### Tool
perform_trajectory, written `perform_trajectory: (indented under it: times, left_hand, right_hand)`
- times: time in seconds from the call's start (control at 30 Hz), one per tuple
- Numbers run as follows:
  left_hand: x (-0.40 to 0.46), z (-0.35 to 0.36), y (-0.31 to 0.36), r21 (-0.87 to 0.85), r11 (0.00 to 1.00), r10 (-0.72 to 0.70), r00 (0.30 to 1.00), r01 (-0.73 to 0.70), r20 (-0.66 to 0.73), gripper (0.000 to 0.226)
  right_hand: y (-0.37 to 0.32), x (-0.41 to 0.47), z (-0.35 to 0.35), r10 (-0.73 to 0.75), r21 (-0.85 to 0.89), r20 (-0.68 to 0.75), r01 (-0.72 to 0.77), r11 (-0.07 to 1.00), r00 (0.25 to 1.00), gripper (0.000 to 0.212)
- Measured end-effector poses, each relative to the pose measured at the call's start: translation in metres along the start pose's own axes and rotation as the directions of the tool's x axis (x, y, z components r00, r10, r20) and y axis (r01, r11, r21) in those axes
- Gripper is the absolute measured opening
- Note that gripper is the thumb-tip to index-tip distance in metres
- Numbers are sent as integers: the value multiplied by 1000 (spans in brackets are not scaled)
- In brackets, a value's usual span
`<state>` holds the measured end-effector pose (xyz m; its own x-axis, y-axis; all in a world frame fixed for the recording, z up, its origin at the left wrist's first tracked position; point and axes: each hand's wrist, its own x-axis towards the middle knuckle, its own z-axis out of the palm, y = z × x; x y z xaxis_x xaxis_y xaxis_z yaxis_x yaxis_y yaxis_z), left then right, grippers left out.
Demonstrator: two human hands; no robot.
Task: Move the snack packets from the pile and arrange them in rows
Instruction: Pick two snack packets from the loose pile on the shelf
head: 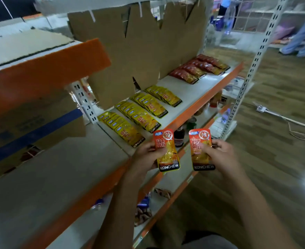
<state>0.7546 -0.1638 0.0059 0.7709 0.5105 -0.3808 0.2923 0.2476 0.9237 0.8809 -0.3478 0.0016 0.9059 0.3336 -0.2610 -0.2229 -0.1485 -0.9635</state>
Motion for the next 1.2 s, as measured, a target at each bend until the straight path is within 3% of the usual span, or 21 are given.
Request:
perform_trajectory:
  times: [0.17, 0.43, 0.8, 1.2]
  left_hand:
    - [26, 57, 2, -7, 1000, -2, 1000, 2, 6, 8]
    - [75, 122, 15, 29, 999, -37, 999, 37, 5, 18]
    - [188, 187, 50, 71, 996, -64, 994, 58, 88, 16]
    - [317, 209, 108, 53, 993, -110, 992, 107, 68, 25]
  right_hand:
    - [-6, 27, -49, 12, 27, -13, -11, 1000, 1000, 9]
    - [-10, 69, -101, 22, 64, -69, -17, 998, 997, 12]
    - [-26, 171, -131, 34, 77, -158, -22, 997, 987, 16]
    - [-75, 322, -124, 8, 63, -96, -2, 998, 995, 17]
